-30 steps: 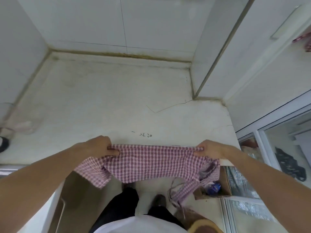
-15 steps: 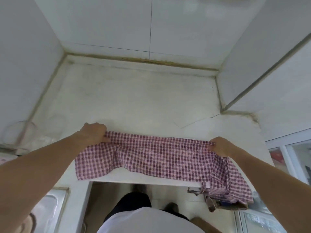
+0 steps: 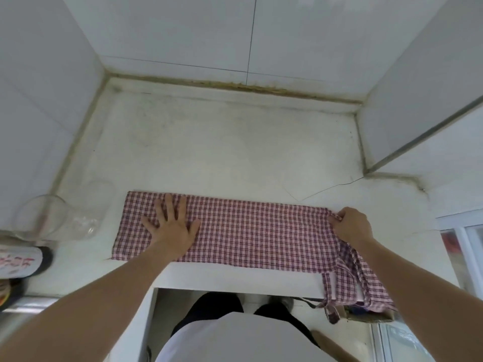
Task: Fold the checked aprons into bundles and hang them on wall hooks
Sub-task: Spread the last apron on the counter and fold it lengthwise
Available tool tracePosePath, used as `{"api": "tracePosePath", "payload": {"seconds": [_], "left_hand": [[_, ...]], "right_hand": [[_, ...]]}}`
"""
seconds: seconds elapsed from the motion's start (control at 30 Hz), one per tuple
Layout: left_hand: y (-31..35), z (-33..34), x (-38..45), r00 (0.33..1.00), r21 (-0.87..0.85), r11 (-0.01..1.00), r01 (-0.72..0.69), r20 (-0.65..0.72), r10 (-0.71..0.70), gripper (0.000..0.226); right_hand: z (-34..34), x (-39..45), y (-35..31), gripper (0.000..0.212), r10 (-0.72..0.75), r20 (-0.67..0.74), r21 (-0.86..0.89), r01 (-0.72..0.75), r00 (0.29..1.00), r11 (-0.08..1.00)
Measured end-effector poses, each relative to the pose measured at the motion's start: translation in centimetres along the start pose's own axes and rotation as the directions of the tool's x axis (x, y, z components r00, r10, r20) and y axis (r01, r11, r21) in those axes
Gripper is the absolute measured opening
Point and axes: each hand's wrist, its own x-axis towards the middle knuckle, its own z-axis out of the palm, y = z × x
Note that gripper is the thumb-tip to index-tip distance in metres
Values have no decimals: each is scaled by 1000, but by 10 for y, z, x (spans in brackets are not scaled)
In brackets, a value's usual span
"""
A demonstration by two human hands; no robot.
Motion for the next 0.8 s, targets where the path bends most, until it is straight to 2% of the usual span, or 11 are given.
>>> {"api": "tracePosePath", "payload": {"seconds": [0.1, 0.17, 0.23, 0.3, 0.33, 0.4, 0.5, 0.53, 0.6, 0.7, 0.8], "left_hand": [[13, -20, 4, 994, -28, 994, 108, 25, -107, 78], [40, -31, -6, 991, -1, 991, 133, -29, -133, 80], [78, -34, -22, 986, -4, 1000, -30, -161, 29, 75], [119, -28, -41, 940, -94, 965, -247, -265, 215, 66], [142, -23, -49, 928, -144, 937, -318, -248, 277, 66], [181, -10, -64, 941, -201, 919, -338, -82, 328, 72], [210, 13, -70, 952, 20, 960, -278, 141, 273, 85], [216, 15, -70, 956, 66, 964, -258, 161, 245, 88], [220, 12, -68, 966, 45, 976, -213, 160, 204, 91], [223, 4, -64, 972, -12, 985, -173, 162, 172, 91], [230, -1, -63, 978, -7, 993, -121, 172, 121, 92]], "right_hand": [[5, -4, -10, 22, -32, 13, 16, 32, 999, 999], [5, -5, -14, 21, -43, 29, 41, 42, 999, 998], [5, -4, -16, 22, -46, 55, 76, 42, 997, 996], [6, -6, -19, 24, -70, 99, 106, 60, 993, 993], [5, -6, -19, 24, -84, 120, 114, 71, 989, 991], [5, -9, -18, 24, -118, 148, 130, 99, 982, 987], [6, -12, -13, 15, -178, 160, 161, 152, 971, 975], [3, -12, -7, 13, -194, 167, 163, 167, 967, 972], [-3, -11, 4, 25, -203, 206, 112, 183, 957, 977], [-17, -8, 31, 31, -132, 284, -122, 173, 950, 977], [-29, -4, 66, 27, -76, 281, -266, 154, 957, 952]]}}
